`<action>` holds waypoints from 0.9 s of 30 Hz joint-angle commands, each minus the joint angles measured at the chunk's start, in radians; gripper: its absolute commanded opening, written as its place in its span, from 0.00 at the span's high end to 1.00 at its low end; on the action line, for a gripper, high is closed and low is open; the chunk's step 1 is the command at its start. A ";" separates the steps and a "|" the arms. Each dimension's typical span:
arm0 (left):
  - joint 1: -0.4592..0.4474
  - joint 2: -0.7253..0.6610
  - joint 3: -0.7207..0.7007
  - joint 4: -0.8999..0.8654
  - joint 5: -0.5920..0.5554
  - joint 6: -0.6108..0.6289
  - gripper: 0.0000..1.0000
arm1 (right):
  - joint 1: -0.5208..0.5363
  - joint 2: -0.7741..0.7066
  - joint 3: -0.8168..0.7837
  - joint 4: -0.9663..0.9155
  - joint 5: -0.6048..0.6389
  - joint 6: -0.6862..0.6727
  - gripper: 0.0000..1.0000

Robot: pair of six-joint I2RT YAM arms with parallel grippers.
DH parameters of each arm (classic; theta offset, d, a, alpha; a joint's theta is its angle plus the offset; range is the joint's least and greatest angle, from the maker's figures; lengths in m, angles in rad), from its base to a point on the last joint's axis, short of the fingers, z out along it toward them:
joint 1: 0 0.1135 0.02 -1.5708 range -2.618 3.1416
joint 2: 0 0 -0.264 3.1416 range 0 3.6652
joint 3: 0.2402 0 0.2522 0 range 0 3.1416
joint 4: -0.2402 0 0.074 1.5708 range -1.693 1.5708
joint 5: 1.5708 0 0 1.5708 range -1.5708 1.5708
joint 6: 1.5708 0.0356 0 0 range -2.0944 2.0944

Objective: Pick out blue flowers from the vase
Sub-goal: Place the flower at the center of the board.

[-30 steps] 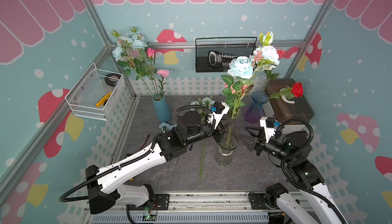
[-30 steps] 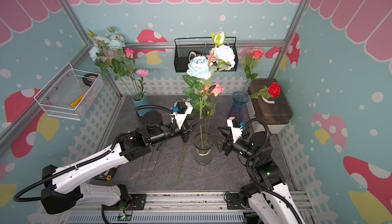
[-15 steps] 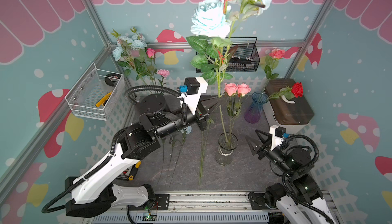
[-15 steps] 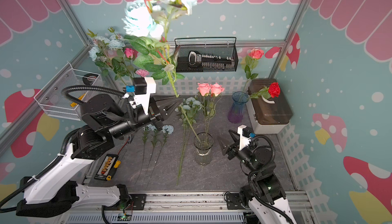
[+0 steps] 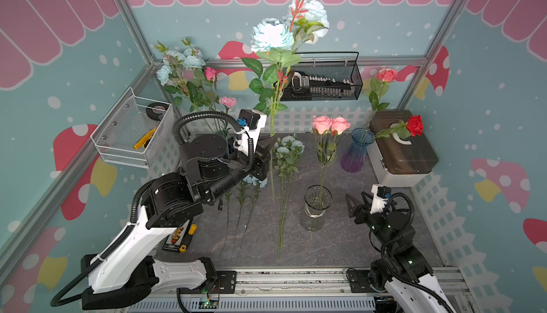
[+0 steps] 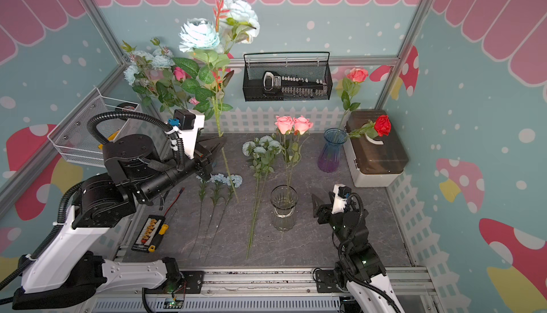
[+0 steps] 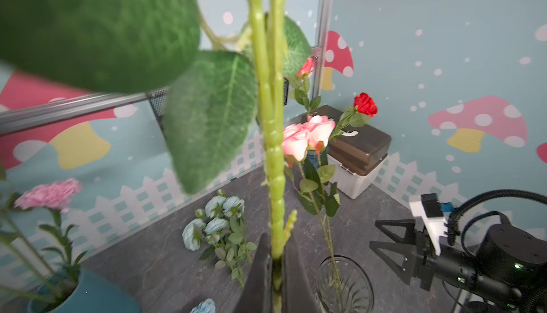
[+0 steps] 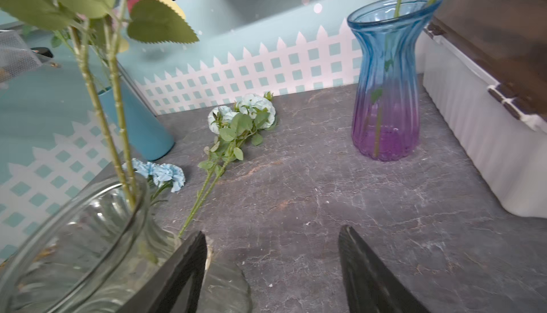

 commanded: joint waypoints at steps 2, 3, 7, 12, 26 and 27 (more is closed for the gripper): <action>0.057 -0.075 -0.072 -0.120 -0.101 -0.092 1.00 | 0.005 -0.047 -0.088 0.070 0.102 -0.012 0.30; 0.092 -0.083 -0.098 -0.134 -0.072 -0.115 1.00 | 0.005 -0.045 -0.111 0.085 0.112 -0.012 0.30; 0.239 -0.085 -0.229 -0.139 0.168 -0.199 1.00 | 0.005 -0.019 -0.131 0.117 0.109 -0.013 0.30; 0.365 -0.026 -0.399 -0.053 0.407 -0.243 1.00 | 0.005 -0.018 -0.140 0.124 0.110 -0.012 0.30; 0.528 0.289 -0.554 0.191 0.763 -0.262 1.00 | 0.005 -0.037 -0.151 0.122 0.114 -0.007 0.30; 0.532 0.319 -0.547 0.203 0.774 -0.262 1.00 | 0.005 -0.037 -0.151 0.122 0.114 -0.007 0.30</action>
